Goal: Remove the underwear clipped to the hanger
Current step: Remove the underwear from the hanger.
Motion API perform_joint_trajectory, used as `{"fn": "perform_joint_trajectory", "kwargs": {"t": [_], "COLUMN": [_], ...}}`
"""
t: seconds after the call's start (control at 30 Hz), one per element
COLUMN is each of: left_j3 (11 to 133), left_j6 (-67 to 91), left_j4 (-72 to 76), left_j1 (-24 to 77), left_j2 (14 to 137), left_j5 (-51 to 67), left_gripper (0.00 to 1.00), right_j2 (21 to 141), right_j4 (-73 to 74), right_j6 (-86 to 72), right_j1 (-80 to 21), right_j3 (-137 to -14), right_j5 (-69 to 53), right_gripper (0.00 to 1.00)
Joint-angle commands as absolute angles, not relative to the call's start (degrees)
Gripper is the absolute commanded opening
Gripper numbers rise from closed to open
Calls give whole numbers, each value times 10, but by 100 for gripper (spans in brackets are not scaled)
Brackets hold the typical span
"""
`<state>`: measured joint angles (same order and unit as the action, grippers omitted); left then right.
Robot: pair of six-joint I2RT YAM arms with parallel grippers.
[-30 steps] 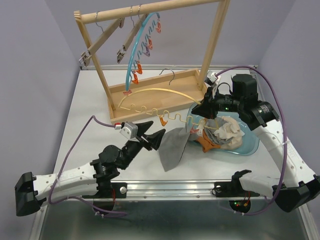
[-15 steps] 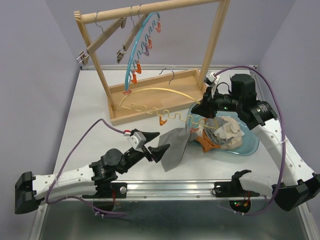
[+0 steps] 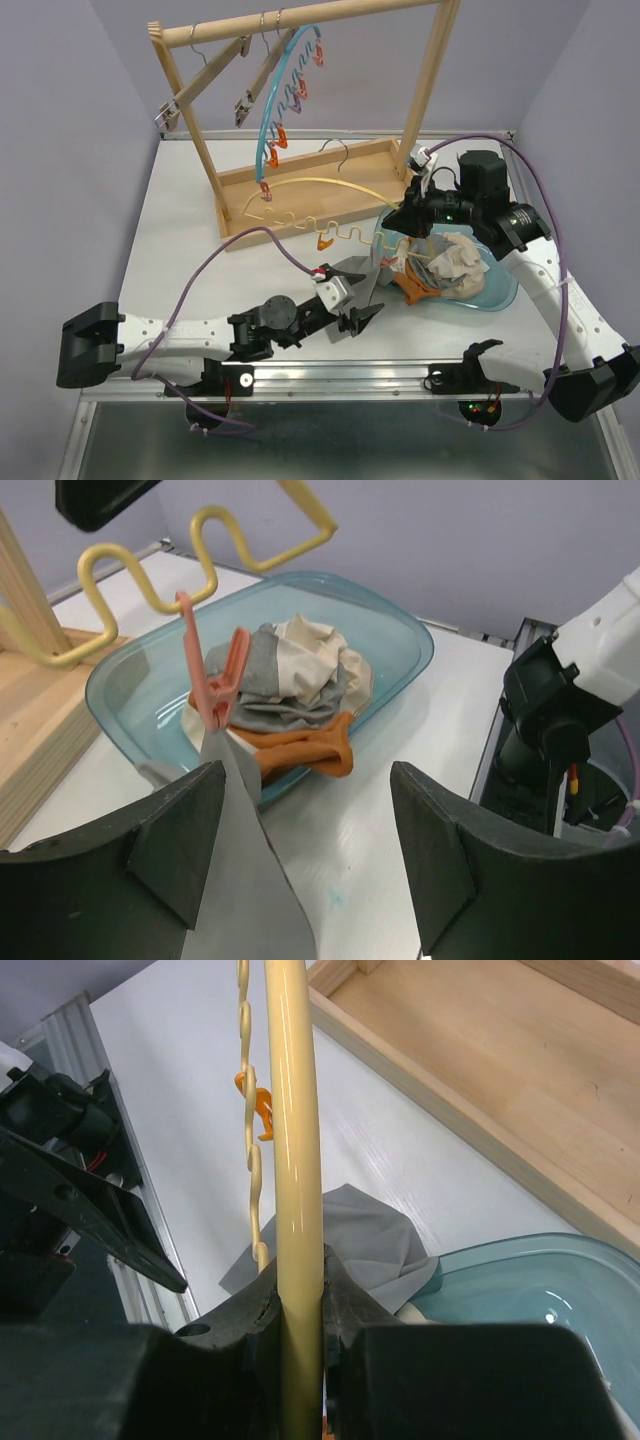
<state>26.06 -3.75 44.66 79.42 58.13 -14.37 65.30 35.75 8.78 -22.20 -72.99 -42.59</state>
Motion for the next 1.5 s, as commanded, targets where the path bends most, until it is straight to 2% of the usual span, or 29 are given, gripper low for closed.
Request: {"fn": "perform_joint_trajectory", "kwargs": {"t": [0.0,0.23,0.53,1.13,1.23,1.3,1.37,1.47], "left_j3": [309,356,383,484,490,490,492,489], "left_j6": [-56,-51,-67,-98,-98,-101,-103,-101], "left_j4": [540,585,597,592,593,597,598,598], "left_j1": [796,797,797,790,788,789,788,788], "left_j2": [627,713,766,883,889,888,886,884], "left_j5": [-155,-160,-280,-414,-426,-426,-420,-413], "left_gripper": [79,79,78,71,65,55,52,40], "right_j2": [642,637,632,621,616,614,613,612], "right_j4": [309,307,304,304,304,305,304,304], "right_j6": [88,87,85,82,82,83,83,83], "right_j1": [-226,-227,-226,-226,-226,-226,-226,-226], "right_j3": [-725,-720,-720,-719,-717,-715,-715,-714], "right_j5": [-435,-434,-438,-437,-435,-432,-432,-429], "right_gripper": [1,1,0,0,1,1,0,0]}}
